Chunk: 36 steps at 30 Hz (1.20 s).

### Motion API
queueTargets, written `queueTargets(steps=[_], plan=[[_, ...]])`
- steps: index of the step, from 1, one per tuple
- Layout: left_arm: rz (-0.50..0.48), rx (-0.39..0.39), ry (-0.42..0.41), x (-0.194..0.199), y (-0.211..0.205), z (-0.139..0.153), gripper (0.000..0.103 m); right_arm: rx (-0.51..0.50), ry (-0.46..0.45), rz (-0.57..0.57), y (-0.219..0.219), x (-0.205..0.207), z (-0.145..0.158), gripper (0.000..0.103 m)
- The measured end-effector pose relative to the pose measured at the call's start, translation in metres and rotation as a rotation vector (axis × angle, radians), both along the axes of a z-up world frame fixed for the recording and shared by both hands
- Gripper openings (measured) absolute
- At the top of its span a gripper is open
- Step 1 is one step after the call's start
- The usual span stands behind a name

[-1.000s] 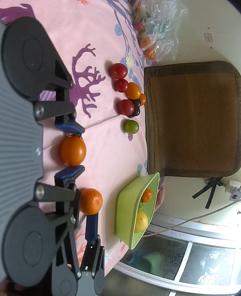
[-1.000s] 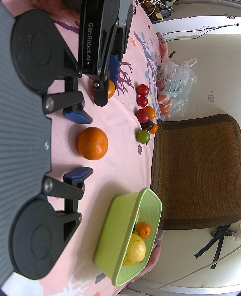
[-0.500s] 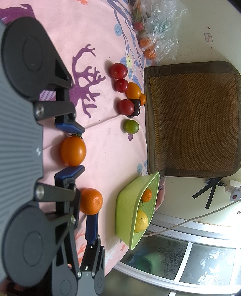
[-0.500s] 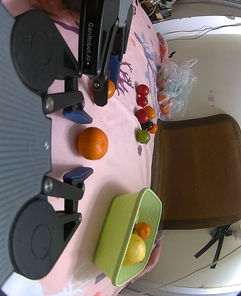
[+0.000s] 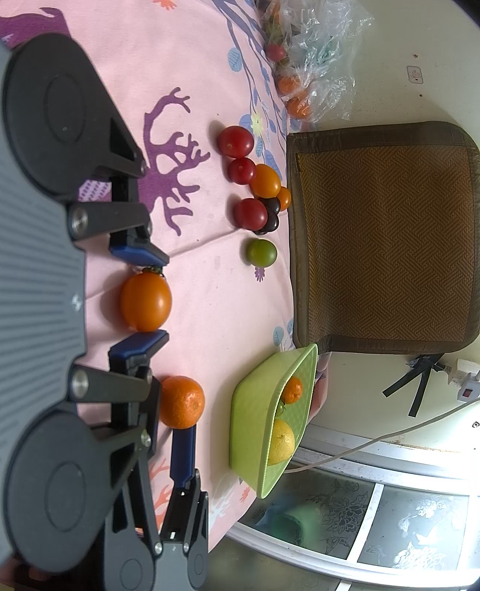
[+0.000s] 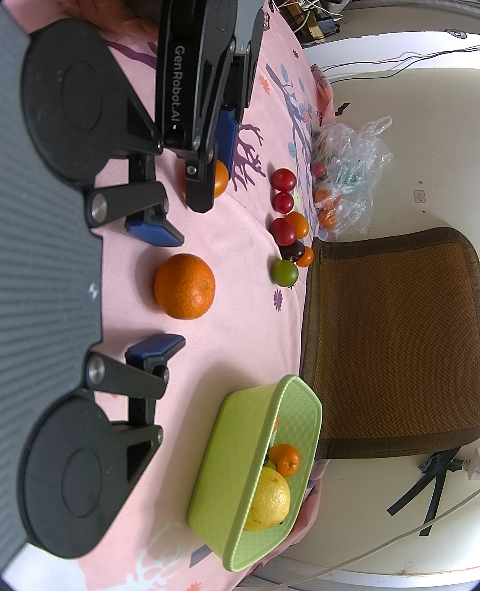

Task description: Organize fruits

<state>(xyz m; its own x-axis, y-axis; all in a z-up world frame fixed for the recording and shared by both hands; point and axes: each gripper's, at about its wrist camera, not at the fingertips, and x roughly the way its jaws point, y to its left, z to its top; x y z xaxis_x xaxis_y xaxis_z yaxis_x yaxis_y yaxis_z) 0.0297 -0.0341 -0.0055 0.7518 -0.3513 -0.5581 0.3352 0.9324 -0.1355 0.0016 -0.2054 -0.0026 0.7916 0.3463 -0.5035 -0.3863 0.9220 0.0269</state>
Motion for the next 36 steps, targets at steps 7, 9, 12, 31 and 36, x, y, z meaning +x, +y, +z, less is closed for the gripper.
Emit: queueTargets(steps=[7, 9, 12, 31, 36], plan=[[-0.001, 0.002, -0.001, 0.000, 0.000, 0.000, 0.039, 0.003, 0.000, 0.001, -0.001, 0.000, 0.000, 0.056], [-0.001, 0.002, -0.001, 0.000, 0.000, 0.000, 0.039, 0.002, 0.000, 0.003, -0.001, -0.002, 0.001, 0.056], [0.000, 0.002, -0.001, 0.000, 0.000, 0.000, 0.040, 0.011, 0.001, 0.004, -0.003, -0.002, 0.001, 0.056], [-0.034, -0.009, -0.001, 0.007, -0.004, 0.006, 0.036, 0.054, -0.012, 0.014, -0.010, 0.002, 0.003, 0.039], [-0.112, -0.076, -0.031, 0.036, -0.030, 0.040, 0.037, 0.082, -0.110, -0.072, -0.038, 0.010, 0.021, 0.039]])
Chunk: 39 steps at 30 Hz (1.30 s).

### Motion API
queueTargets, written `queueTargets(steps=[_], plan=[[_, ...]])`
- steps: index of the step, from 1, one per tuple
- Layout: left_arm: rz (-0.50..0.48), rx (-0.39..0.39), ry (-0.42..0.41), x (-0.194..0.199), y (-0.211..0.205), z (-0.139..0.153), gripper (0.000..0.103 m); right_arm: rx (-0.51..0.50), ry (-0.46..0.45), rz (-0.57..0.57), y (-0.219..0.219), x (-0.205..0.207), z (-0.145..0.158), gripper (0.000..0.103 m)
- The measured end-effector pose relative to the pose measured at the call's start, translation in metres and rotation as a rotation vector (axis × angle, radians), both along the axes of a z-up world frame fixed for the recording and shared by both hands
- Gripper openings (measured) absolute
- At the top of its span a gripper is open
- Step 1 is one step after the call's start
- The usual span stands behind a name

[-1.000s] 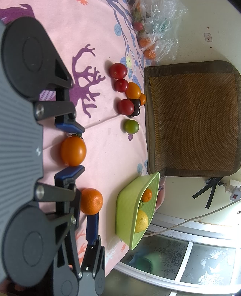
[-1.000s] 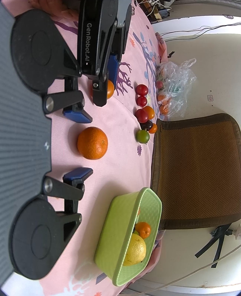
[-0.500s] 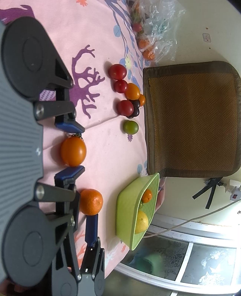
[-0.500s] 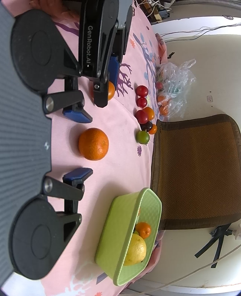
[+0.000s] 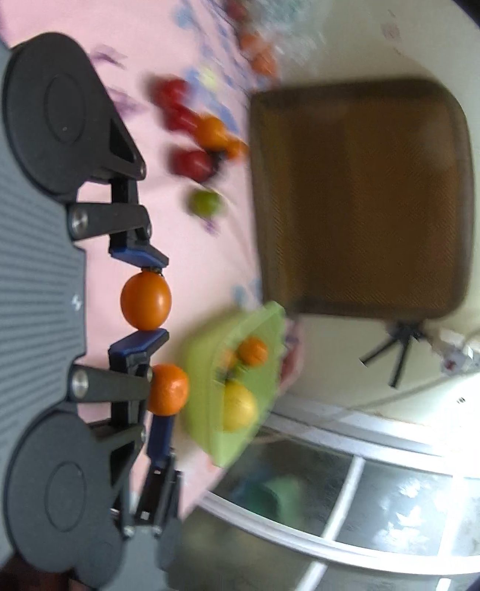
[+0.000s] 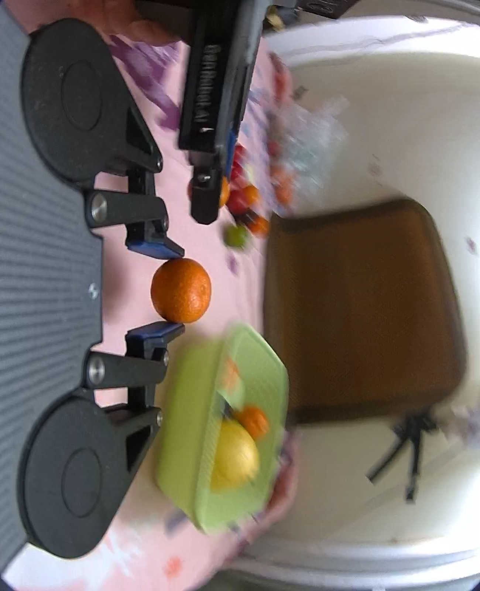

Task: Organize fruits
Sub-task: 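Carry both fruits into the green basket and open both grippers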

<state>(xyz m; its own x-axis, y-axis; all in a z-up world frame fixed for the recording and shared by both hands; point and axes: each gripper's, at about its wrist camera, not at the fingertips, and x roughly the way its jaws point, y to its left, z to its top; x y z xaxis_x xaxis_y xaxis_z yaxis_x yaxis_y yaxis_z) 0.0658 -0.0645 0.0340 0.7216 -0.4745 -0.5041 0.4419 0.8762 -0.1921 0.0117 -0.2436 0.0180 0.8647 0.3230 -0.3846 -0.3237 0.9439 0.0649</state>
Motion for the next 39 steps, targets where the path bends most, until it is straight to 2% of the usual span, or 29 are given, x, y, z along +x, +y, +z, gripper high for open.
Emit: queueTargets(steps=[5, 7, 10, 13, 16, 21, 27, 30, 32, 34, 36, 39], plan=[[-0.066, -0.022, 0.002, 0.058, -0.044, 0.027, 0.037, 0.005, -0.069, -0.105, -0.030, 0.027, 0.014, 0.039], [-0.067, -0.015, 0.018, 0.079, -0.060, 0.026, 0.037, -0.019, -0.080, -0.127, -0.035, 0.039, 0.012, 0.039], [-0.072, -0.033, 0.087, 0.109, -0.077, 0.016, 0.037, -0.045, -0.079, -0.135, -0.036, 0.052, 0.004, 0.040], [-0.080, -0.031, 0.119, 0.126, -0.092, 0.006, 0.037, -0.056, -0.103, -0.127, -0.035, 0.052, -0.005, 0.042], [-0.077, -0.020, 0.124, 0.129, -0.100, -0.001, 0.042, -0.098, -0.142, -0.131, -0.033, 0.048, -0.006, 0.052], [-0.060, -0.051, 0.122, 0.127, -0.095, 0.003, 0.044, -0.062, -0.167, -0.142, -0.043, 0.043, -0.003, 0.052], [-0.007, -0.094, 0.055, 0.098, -0.051, 0.038, 0.044, 0.046, -0.217, -0.169, -0.059, 0.035, 0.003, 0.052], [0.036, -0.053, 0.017, 0.079, -0.019, 0.061, 0.044, 0.138, -0.182, -0.165, -0.069, 0.040, 0.010, 0.052], [0.059, 0.015, -0.015, 0.070, -0.001, 0.080, 0.044, 0.174, -0.157, -0.138, -0.072, 0.047, 0.024, 0.052], [0.093, 0.095, -0.074, 0.060, 0.015, 0.106, 0.044, 0.183, -0.167, -0.097, -0.071, 0.050, 0.050, 0.052], [0.129, 0.179, -0.154, 0.051, 0.030, 0.141, 0.044, 0.191, -0.193, -0.039, -0.067, 0.053, 0.088, 0.052], [0.184, 0.229, -0.280, 0.039, 0.048, 0.200, 0.044, 0.150, -0.270, 0.049, -0.053, 0.059, 0.160, 0.052]])
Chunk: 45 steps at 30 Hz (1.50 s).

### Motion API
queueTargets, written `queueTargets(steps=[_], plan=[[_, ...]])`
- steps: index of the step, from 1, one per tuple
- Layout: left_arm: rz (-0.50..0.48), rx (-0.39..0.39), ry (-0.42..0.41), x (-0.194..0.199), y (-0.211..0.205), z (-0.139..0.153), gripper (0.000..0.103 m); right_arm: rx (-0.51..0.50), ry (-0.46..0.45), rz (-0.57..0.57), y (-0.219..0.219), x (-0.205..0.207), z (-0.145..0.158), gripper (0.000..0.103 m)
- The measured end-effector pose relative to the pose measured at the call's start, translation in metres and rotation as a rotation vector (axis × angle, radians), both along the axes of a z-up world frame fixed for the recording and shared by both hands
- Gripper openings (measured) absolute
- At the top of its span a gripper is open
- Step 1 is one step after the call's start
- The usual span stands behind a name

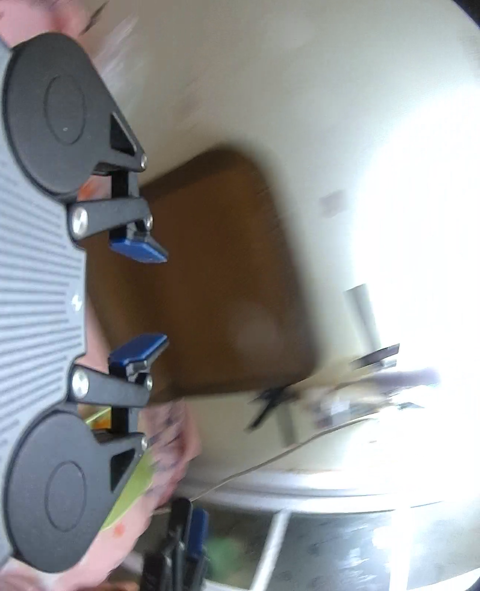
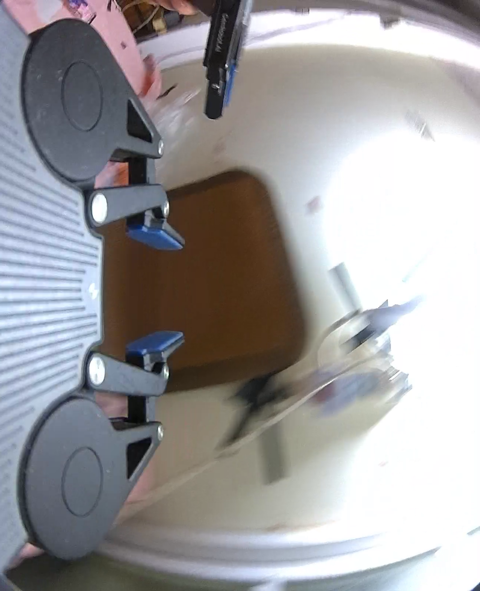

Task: Organize fruits
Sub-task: 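Move both grippers back over the tomato pile on the table, then grasp a red tomato with the left gripper while the right grasps another red tomato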

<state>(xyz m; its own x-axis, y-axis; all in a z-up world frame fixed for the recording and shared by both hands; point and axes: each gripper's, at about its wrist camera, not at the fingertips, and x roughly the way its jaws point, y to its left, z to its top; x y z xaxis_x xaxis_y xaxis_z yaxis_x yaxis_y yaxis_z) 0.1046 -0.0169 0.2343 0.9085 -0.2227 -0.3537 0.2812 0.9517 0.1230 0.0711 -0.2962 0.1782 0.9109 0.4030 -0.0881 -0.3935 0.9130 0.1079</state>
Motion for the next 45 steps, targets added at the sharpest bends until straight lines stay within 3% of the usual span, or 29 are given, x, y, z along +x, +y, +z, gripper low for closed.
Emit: queueTargets(steps=[2, 4, 7, 11, 15, 19, 22, 29, 39, 43, 45], plan=[[0.033, -0.021, -0.081, -0.009, 0.013, 0.033, 0.044, -0.005, -0.046, 0.021, 0.010, 0.003, 0.040, 0.052], [0.062, -0.038, -0.163, -0.021, 0.025, 0.048, 0.044, 0.024, -0.080, 0.051, 0.019, 0.002, 0.061, 0.052], [0.067, -0.061, -0.199, -0.030, 0.037, 0.030, 0.047, 0.040, -0.067, 0.099, 0.040, 0.000, 0.047, 0.052], [0.063, -0.058, -0.045, -0.019, 0.044, -0.042, 0.046, -0.054, 0.068, 0.168, 0.086, 0.004, -0.018, 0.049], [0.044, -0.109, 0.057, -0.013, 0.049, -0.104, 0.046, -0.133, 0.211, 0.200, 0.119, 0.016, -0.081, 0.039], [0.036, -0.192, 0.149, -0.009, 0.065, -0.151, 0.046, -0.179, 0.296, 0.178, 0.137, 0.033, -0.118, 0.037], [0.033, -0.210, 0.210, 0.000, 0.072, -0.175, 0.046, -0.181, 0.349, 0.194, 0.149, 0.040, -0.127, 0.037], [0.005, -0.282, 0.320, 0.015, 0.085, -0.211, 0.044, -0.233, 0.400, 0.229, 0.168, 0.047, -0.147, 0.038], [-0.002, -0.258, 0.366, 0.024, 0.078, -0.236, 0.044, -0.249, 0.415, 0.242, 0.176, 0.051, -0.158, 0.039], [0.015, -0.246, 0.364, 0.024, 0.077, -0.240, 0.031, -0.258, 0.434, 0.241, 0.183, 0.057, -0.164, 0.038], [0.023, -0.272, 0.370, 0.023, 0.080, -0.240, 0.031, -0.264, 0.429, 0.237, 0.184, 0.058, -0.166, 0.033]])
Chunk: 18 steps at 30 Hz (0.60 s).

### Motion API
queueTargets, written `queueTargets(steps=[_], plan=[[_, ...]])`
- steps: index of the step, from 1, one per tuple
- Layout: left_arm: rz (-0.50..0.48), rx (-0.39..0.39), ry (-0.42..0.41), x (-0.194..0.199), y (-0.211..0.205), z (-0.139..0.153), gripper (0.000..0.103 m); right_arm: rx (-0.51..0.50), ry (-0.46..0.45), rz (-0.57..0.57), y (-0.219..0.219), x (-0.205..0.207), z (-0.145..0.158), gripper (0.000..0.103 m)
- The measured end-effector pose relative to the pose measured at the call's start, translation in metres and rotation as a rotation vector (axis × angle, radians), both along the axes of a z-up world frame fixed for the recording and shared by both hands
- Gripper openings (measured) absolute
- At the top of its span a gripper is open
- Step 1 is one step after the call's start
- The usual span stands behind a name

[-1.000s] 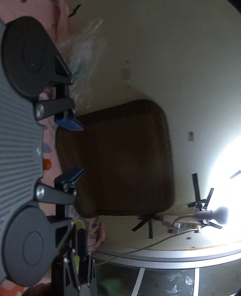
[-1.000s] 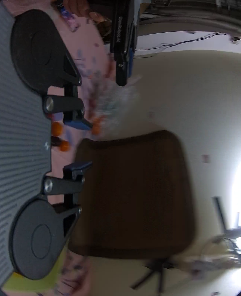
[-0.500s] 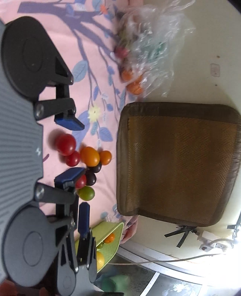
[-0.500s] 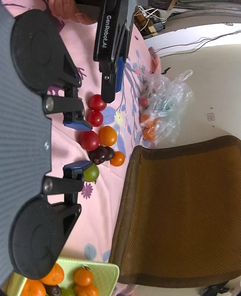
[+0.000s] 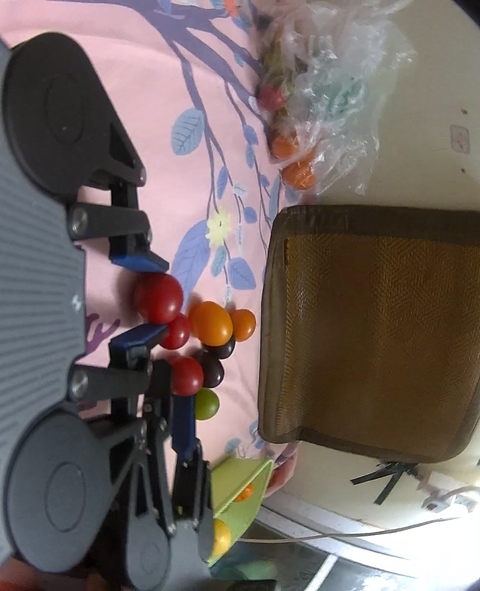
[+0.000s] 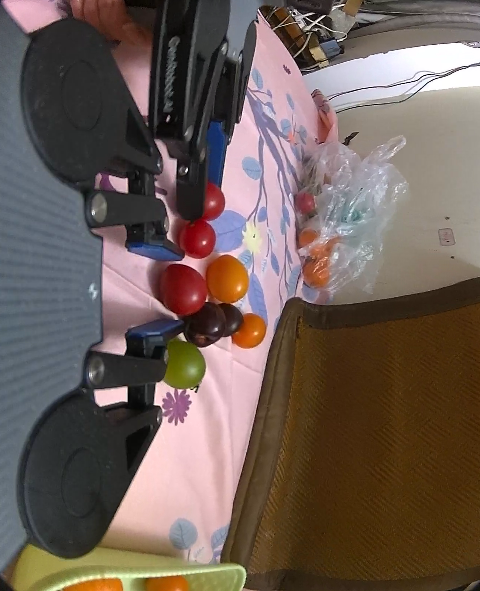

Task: Organize fruits
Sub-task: 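Grasp a red tomato with the left gripper while the right grasps another red tomato, then carry both red tomatoes into the green basket and open both grippers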

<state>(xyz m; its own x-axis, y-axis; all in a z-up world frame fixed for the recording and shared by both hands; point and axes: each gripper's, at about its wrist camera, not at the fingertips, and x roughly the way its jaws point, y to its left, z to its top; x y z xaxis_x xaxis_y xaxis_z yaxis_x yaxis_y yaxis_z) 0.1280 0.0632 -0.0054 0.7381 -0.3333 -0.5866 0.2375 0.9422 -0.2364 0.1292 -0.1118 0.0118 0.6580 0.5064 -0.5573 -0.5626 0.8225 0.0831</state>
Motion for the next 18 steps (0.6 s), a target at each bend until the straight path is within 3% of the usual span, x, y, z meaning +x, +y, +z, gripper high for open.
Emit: queueTargets(steps=[9, 18], plan=[[0.001, -0.087, -0.009, -0.039, -0.003, 0.008, 0.031, 0.061, -0.050, -0.011, -0.029, -0.038, 0.012, 0.031], [-0.161, -0.082, -0.005, -0.050, -0.067, 0.014, 0.031, 0.070, -0.135, -0.134, -0.089, -0.086, 0.016, 0.031]])
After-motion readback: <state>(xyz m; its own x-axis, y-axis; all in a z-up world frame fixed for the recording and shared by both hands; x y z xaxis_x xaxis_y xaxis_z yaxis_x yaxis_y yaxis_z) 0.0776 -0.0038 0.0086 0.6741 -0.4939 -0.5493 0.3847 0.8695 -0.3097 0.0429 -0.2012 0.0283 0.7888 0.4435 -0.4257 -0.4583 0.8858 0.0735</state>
